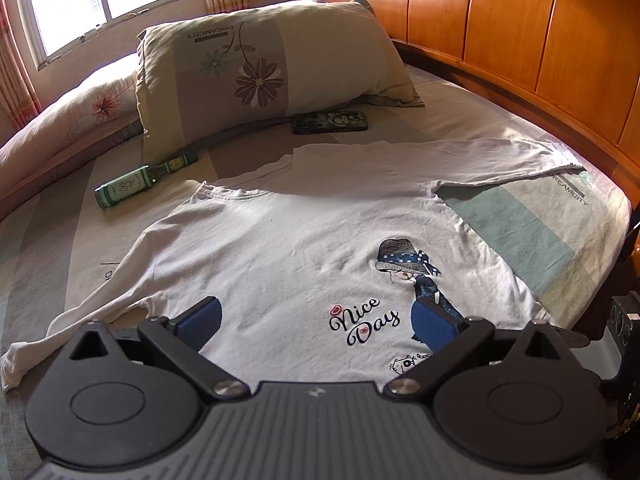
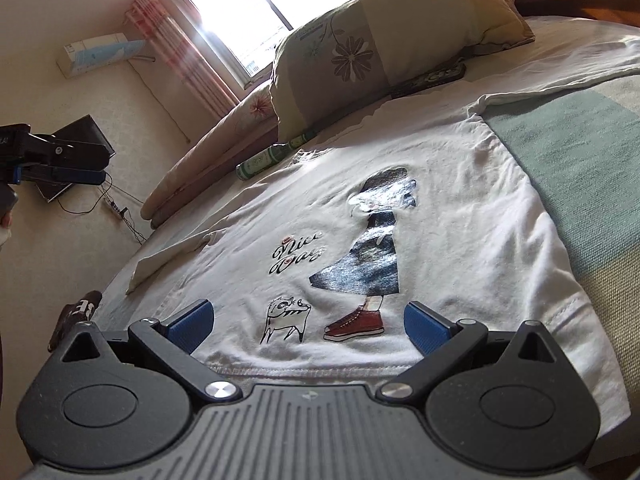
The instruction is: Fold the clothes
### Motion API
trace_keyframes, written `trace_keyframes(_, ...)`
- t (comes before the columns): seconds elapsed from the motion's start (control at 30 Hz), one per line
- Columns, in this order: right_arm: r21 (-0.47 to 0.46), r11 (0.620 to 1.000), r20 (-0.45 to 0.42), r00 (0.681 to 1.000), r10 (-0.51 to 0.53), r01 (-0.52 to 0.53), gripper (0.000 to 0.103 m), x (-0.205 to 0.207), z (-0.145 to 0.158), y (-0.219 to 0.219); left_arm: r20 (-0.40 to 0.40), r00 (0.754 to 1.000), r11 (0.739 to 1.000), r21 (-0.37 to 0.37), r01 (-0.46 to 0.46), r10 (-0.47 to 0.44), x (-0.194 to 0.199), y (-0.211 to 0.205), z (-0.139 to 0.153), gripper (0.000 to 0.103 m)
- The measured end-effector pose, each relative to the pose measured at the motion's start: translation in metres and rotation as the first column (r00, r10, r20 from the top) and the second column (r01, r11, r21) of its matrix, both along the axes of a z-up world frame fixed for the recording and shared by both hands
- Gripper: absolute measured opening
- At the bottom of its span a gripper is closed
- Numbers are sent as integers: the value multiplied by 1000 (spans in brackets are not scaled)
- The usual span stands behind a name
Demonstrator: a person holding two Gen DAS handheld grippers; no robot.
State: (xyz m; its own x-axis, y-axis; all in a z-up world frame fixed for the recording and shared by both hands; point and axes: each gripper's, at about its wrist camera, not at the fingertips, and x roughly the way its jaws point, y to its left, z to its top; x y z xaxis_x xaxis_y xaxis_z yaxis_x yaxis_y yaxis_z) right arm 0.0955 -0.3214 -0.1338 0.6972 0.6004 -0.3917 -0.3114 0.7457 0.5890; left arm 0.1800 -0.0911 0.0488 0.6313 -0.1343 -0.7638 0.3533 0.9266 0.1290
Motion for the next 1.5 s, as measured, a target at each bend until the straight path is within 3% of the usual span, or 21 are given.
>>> trace_keyframes(0.17,43,999,11,1000,3,-3,103,-3,0,-8,-67,997,1000,19,24,-23,29,-33,-40,101)
trace_keyframes(0.27,-4,1000,23,1000,21,-21,103,-4,-1,-4,-107,994,1000,-20,21,-23,41,-32,-70,101)
trace_keyframes(0.43,-118,993,71,997,38,-29,103,-17,-2,8,-98,995,997,-70,-18,11,35,10,-122,101)
trace_keyframes(0.53,-105,994,71,997,-9,16,103,-23,0,6,-162,985,988,-134,-83,61,22,46,-149,100)
trace_keyframes(0.6,-90,994,53,997,-60,65,103,-26,3,6,-107,994,984,-175,-23,4,6,61,-146,100)
trace_keyframes(0.7,-152,981,5,993,-122,121,103,-19,17,17,-22,999,981,-190,33,-37,3,74,-131,101)
trace_keyframes(0.8,-269,955,-7,992,-129,122,103,6,39,35,188,982,990,-135,50,-23,14,87,-115,102)
trace_keyframes(0.87,-344,931,-15,991,-134,121,103,22,54,48,246,969,995,-98,27,-2,30,95,-114,102)
trace_keyframes(1.0,-470,869,10,985,-169,154,103,101,84,66,143,990,976,-217,26,5,58,128,-131,102)
trace_keyframes(1.07,-503,847,8,980,-197,174,103,143,85,69,110,994,962,-272,12,18,65,141,-138,102)
trace_keyframes(1.23,-534,828,-135,949,-285,173,103,247,34,68,102,988,928,-366,-73,118,75,172,-141,102)
trace_keyframes(1.33,-611,766,-70,950,-303,199,103,272,16,76,116,980,923,-370,-109,162,81,183,-138,102)
trace_keyframes(1.5,-627,756,-87,947,-309,189,103,303,22,80,129,959,909,-370,-191,254,93,199,-137,102)
